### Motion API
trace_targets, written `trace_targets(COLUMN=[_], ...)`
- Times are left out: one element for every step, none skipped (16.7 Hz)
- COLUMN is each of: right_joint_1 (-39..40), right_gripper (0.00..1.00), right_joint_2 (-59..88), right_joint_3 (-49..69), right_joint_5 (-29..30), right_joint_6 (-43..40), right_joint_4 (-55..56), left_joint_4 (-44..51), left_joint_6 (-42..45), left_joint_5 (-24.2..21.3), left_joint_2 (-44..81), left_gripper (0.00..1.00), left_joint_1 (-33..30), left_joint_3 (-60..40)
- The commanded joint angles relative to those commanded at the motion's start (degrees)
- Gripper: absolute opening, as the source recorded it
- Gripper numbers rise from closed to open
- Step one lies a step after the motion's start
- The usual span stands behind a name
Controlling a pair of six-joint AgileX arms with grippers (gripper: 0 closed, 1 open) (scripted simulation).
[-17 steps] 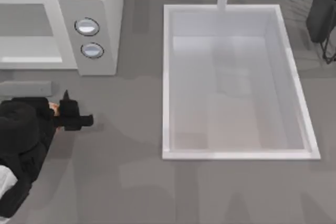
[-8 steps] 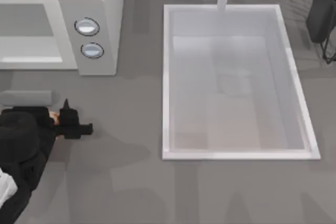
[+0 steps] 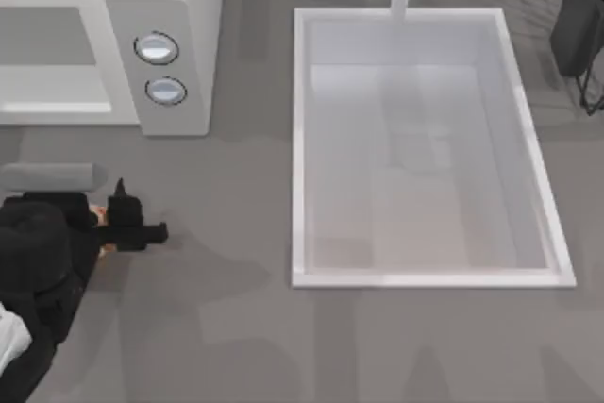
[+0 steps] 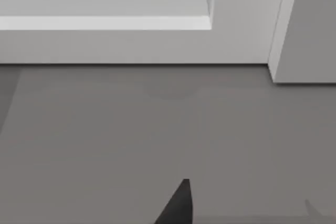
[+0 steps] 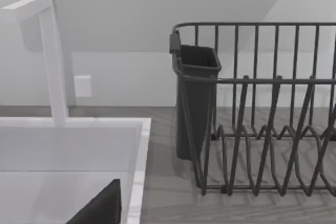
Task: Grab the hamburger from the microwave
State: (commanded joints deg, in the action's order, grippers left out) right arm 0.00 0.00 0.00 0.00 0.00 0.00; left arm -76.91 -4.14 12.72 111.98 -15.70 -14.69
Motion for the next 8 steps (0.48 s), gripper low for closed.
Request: trace_targets(right_joint_1=[0.0,0.0,0.0,0.0,0.0,0.0,0.0,0.0], right_gripper=[1.0,1.0,1.0,1.0,1.0,1.0,1.0,1.0], right_joint_2=[0.0,0.0,0.0,0.0,0.0,0.0,0.0,0.0], right_joint_3=[0.0,0.0,0.0,0.0,0.0,0.0,0.0,0.0], right_joint_5=[0.0,0.0,0.0,0.0,0.0,0.0,0.0,0.0], right_joint_6=[0.0,0.0,0.0,0.0,0.0,0.0,0.0,0.0], right_joint_4=[0.0,0.0,0.0,0.0,0.0,0.0,0.0,0.0], left_joint_4=[0.0,0.0,0.0,0.0,0.0,0.0,0.0,0.0], left_joint_6=[0.0,0.0,0.0,0.0,0.0,0.0,0.0,0.0], left_joint_5=[0.0,0.0,0.0,0.0,0.0,0.0,0.0,0.0], left_joint_2=[0.0,0.0,0.0,0.0,0.0,0.0,0.0,0.0], left_gripper=[0.75,0.83,0.9,0.98,1.0,1.0,1.0,1.0], left_joint_1=[0.0,0.0,0.0,0.0,0.0,0.0,0.0,0.0], left_joint_3=[0.0,0.0,0.0,0.0,0.0,0.0,0.0,0.0])
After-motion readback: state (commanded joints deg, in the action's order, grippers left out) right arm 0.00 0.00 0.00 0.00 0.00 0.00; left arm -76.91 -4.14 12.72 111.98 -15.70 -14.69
